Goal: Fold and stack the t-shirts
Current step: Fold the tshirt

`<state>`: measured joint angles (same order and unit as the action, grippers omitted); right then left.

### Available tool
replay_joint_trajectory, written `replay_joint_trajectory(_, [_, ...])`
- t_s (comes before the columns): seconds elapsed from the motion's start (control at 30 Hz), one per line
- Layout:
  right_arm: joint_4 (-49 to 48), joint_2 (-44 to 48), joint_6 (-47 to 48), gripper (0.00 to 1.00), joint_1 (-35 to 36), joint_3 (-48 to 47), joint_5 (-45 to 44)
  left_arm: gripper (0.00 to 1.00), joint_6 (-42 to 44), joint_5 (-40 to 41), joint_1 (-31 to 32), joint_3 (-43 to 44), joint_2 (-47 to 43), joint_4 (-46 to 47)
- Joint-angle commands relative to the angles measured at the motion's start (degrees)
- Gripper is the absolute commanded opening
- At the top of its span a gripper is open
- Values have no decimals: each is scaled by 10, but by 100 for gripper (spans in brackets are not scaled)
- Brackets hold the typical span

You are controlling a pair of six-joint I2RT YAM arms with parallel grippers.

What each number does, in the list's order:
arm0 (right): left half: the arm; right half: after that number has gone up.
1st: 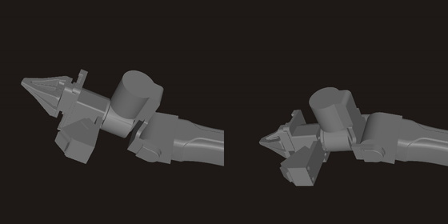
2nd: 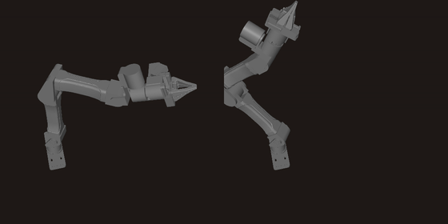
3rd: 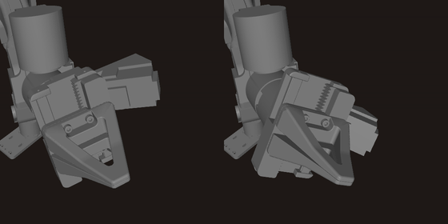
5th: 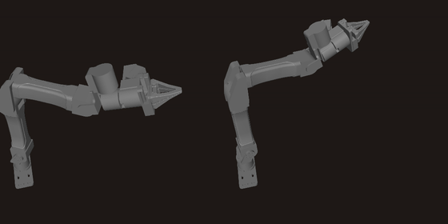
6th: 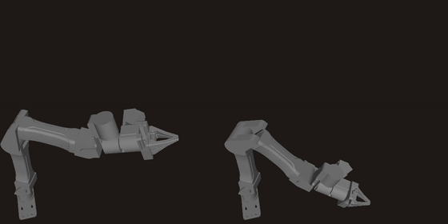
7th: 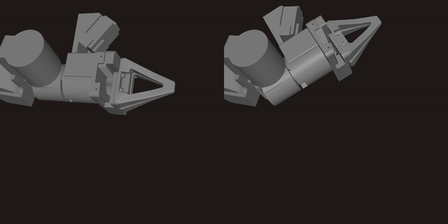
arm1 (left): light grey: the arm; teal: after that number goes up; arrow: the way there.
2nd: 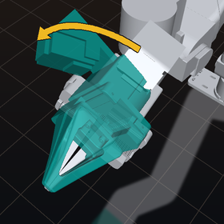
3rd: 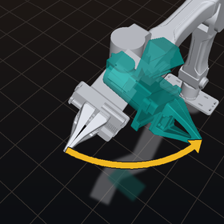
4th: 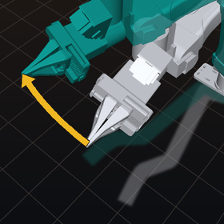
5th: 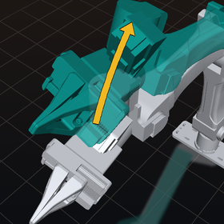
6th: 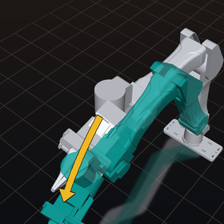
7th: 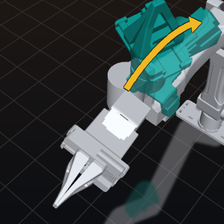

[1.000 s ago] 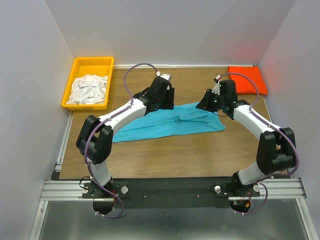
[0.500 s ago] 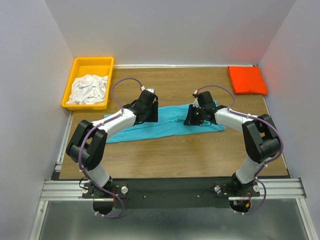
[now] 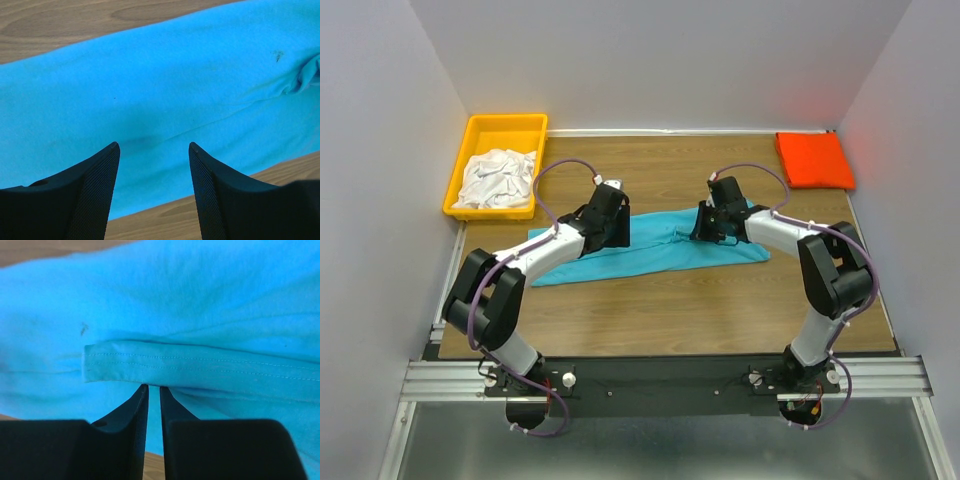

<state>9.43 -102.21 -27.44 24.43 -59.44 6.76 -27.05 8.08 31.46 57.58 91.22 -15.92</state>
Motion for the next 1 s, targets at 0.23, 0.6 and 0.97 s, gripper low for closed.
replay_joint_trajectory(0.23, [-13, -25, 12, 22, 2, -74, -107, 65, 1, 7, -5, -22, -32, 11])
replay_joint_trajectory(0.6, [-11, -37, 18, 24, -15, -126, -84, 65, 0, 4, -5, -41, -48, 12])
replay_joint_trajectory(0.97, [-25, 60, 1, 24, -48, -11, 130, 65, 13, 6, -25, -55, -61, 23])
